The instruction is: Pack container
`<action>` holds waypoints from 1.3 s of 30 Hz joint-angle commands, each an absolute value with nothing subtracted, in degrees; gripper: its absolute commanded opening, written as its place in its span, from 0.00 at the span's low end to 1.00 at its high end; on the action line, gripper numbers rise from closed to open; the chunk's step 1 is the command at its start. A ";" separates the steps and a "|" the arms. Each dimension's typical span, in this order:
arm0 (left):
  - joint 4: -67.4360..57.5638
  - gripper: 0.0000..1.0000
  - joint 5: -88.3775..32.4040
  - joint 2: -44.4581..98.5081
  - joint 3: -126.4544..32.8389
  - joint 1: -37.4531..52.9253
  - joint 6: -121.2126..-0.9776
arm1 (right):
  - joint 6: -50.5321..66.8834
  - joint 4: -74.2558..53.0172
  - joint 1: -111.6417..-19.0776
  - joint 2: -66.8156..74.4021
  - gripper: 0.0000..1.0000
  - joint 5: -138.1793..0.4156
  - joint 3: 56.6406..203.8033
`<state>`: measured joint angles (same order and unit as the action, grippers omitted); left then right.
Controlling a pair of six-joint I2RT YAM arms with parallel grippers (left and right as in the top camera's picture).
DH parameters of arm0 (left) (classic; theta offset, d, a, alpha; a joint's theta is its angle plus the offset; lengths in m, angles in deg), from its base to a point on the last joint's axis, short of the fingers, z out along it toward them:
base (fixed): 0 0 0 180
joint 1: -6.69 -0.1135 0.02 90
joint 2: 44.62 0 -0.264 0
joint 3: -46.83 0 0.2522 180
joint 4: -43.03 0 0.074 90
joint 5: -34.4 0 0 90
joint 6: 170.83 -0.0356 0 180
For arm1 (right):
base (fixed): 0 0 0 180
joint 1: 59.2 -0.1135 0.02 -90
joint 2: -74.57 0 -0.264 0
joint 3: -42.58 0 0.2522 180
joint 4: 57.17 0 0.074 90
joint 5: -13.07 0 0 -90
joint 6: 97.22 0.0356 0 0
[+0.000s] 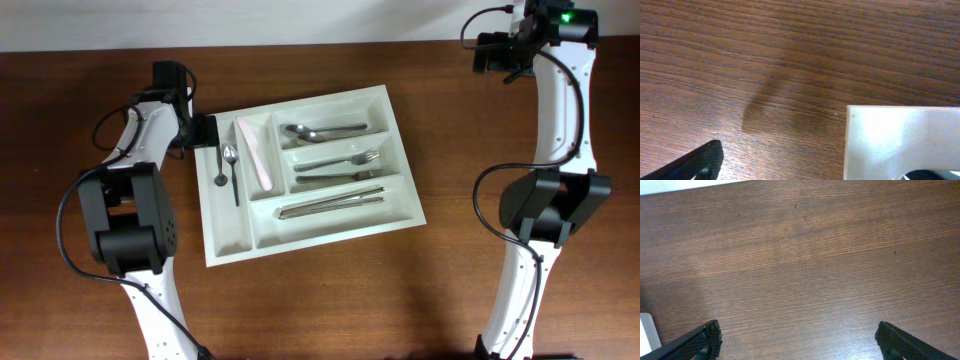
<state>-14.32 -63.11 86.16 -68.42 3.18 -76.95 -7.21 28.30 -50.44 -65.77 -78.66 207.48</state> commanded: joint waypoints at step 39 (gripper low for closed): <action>-25.47 0.99 -63.44 87.03 -84.58 6.81 -77.87 | -6.71 28.17 -50.55 -65.42 0.99 -79.56 208.28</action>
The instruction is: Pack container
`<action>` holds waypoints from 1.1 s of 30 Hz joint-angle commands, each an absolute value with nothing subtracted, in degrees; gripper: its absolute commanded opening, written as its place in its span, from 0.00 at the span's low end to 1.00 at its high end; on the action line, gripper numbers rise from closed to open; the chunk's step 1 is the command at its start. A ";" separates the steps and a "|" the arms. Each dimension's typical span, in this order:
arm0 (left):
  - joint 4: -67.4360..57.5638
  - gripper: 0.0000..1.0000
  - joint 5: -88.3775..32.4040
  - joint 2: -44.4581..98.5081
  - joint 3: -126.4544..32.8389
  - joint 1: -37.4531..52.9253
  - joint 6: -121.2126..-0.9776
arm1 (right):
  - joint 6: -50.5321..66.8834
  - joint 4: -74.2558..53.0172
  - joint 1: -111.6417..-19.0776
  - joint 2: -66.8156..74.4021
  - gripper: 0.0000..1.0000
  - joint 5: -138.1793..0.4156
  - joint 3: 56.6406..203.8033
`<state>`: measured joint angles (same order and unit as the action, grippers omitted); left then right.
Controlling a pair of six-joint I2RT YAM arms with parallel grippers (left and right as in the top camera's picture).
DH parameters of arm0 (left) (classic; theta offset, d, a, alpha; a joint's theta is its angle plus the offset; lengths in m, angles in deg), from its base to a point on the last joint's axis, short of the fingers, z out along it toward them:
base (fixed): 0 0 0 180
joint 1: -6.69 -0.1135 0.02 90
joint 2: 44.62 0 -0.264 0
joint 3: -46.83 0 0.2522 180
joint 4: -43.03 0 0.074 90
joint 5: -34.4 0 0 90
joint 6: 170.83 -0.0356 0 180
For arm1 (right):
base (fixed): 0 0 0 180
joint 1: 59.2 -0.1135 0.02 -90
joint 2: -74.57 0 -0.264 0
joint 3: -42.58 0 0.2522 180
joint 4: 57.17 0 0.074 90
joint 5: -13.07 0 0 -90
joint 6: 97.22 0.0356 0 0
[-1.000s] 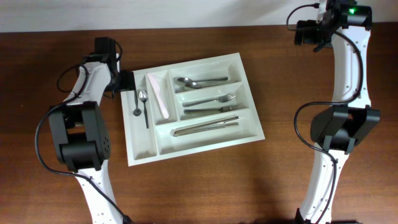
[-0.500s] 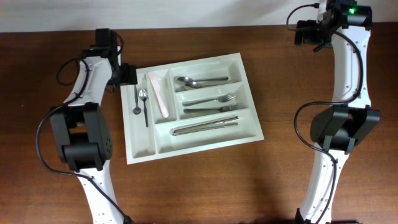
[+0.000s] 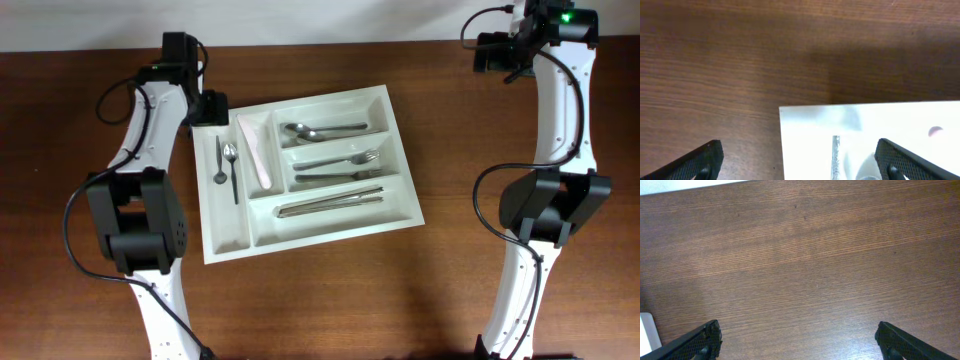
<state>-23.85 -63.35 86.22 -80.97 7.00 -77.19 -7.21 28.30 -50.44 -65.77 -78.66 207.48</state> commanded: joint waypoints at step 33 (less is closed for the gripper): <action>-51.09 0.99 -64.53 81.13 -98.76 6.81 -77.83 | -6.71 28.17 -50.55 -65.42 0.99 -79.56 208.28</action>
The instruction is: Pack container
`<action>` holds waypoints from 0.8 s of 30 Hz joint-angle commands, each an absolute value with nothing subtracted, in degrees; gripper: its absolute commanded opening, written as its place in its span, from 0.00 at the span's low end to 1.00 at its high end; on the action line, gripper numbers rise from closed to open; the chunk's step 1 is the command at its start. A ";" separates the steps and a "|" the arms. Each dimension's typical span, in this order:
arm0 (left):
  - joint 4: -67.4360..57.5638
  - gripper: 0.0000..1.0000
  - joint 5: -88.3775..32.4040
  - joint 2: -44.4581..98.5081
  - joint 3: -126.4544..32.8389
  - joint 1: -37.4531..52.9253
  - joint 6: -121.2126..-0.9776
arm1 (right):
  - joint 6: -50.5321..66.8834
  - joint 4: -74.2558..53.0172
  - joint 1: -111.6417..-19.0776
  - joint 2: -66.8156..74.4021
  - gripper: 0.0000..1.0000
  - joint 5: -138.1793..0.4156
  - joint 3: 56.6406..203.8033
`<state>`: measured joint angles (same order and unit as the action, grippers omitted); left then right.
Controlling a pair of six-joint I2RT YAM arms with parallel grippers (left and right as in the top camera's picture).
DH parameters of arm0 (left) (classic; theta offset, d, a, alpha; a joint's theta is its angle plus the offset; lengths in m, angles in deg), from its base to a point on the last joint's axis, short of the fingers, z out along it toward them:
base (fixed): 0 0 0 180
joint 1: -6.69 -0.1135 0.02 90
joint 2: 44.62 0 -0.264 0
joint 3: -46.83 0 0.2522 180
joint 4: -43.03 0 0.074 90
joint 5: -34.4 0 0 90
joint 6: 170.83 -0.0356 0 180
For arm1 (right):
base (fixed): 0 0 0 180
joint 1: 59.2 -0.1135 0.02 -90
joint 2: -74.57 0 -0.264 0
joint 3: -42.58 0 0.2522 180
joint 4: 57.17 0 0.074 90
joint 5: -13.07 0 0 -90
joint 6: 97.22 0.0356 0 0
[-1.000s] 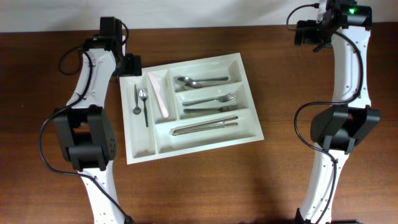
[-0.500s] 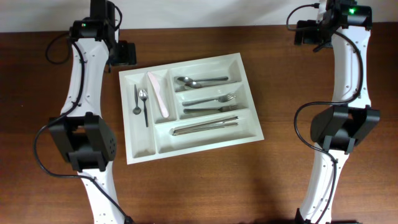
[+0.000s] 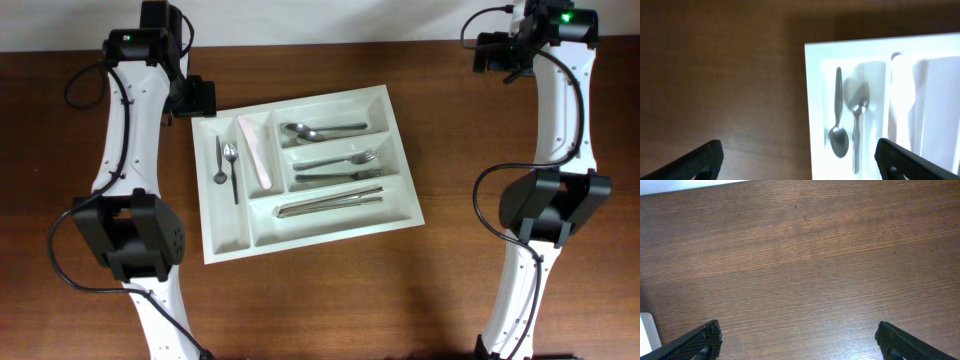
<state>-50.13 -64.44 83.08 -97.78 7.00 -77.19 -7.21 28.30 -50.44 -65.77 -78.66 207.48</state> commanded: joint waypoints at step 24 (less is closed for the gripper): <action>-59.41 0.99 -63.40 61.46 -106.89 6.81 -70.81 | -6.71 28.17 -50.55 -65.42 0.99 -79.56 208.28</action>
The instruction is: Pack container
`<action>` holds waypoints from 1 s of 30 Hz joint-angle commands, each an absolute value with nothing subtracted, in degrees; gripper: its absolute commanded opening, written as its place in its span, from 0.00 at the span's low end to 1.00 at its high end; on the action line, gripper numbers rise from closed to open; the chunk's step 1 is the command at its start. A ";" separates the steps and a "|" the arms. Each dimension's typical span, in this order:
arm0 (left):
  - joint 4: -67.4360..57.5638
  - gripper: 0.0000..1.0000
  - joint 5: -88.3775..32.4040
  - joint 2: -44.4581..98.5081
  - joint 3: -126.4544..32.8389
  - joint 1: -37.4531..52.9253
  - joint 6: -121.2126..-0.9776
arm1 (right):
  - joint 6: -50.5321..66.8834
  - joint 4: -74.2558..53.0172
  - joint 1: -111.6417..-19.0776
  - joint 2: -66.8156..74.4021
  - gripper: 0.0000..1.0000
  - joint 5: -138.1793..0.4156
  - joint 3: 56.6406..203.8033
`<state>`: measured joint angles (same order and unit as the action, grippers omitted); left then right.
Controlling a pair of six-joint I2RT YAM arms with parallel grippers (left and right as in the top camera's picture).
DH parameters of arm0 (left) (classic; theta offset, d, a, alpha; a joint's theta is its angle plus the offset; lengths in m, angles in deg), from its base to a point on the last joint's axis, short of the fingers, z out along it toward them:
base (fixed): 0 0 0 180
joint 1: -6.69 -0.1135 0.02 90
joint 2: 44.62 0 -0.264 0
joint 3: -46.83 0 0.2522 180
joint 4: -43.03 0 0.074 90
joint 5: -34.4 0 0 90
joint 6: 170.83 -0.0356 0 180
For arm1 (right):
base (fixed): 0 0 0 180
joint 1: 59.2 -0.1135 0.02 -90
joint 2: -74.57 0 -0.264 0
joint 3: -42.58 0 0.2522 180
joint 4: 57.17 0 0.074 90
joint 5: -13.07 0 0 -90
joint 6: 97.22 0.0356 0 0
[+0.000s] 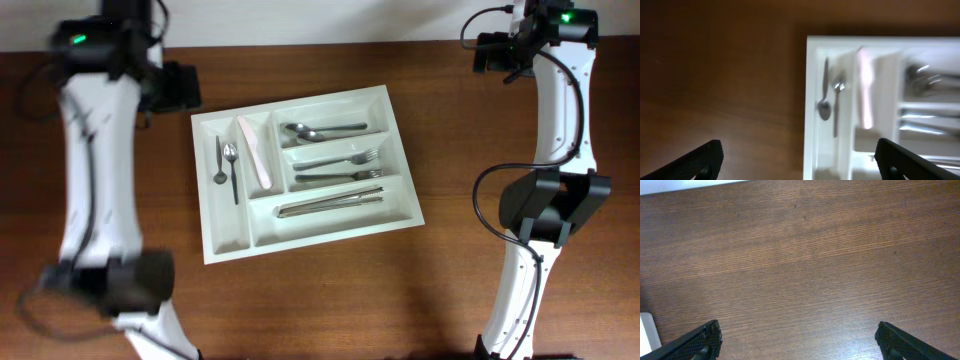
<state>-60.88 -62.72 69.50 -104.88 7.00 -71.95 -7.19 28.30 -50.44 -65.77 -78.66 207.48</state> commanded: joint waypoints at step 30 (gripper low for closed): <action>26.00 0.99 -66.80 -13.84 7.57 8.77 -71.49 | -6.71 28.17 -50.55 -65.42 0.99 -79.56 208.28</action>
<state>23.79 -67.42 -7.39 -0.32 8.77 -71.55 -7.19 28.28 -50.44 -65.77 -78.68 207.48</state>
